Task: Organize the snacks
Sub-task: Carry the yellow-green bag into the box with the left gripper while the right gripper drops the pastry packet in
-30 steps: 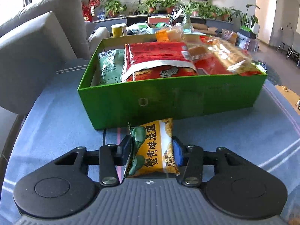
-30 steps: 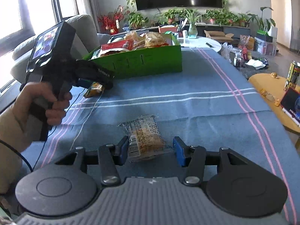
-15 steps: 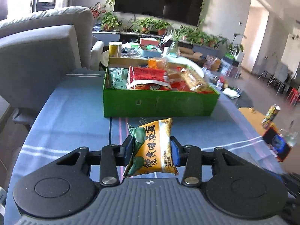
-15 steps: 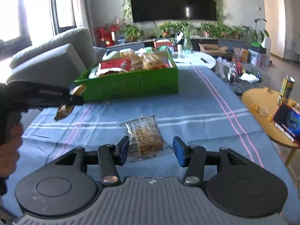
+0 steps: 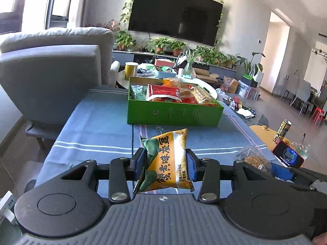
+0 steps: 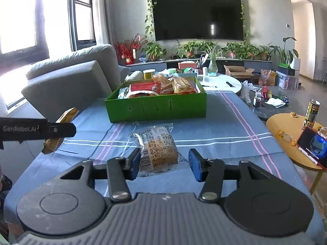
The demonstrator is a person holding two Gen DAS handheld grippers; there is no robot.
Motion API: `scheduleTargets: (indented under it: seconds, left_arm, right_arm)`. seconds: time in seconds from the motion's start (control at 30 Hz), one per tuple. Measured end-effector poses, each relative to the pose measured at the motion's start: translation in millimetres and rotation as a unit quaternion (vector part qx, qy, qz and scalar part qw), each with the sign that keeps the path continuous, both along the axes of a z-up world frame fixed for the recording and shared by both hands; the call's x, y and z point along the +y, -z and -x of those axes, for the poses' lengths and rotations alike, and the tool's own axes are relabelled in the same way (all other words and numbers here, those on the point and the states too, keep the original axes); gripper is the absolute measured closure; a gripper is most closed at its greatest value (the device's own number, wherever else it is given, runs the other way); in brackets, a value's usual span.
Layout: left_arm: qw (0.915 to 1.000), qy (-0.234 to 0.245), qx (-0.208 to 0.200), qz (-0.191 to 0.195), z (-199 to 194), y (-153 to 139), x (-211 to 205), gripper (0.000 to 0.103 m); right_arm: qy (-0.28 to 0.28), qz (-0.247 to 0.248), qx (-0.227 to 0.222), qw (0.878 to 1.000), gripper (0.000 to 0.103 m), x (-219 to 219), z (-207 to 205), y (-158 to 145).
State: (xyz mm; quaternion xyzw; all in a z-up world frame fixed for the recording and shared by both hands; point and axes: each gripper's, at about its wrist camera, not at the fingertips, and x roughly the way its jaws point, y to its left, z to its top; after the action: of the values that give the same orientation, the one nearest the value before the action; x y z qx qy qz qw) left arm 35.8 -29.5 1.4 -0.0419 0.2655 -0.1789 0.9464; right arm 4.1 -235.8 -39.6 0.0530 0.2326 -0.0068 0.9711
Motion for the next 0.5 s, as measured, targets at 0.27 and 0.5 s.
scheduleTargets:
  seconds: [0.27,0.5]
  left_arm:
    - [0.9992,-0.023,-0.03,0.012,41,-7,20,0.064]
    - [0.9948,-0.054,-0.083,0.024,45,-21,34,0.063]
  right_arm:
    - [-0.01,0.016,-0.028,0.999,0.022,14,18,-7]
    - [-0.025,0.03,-0.078,0.996,0.022,28,20,-25]
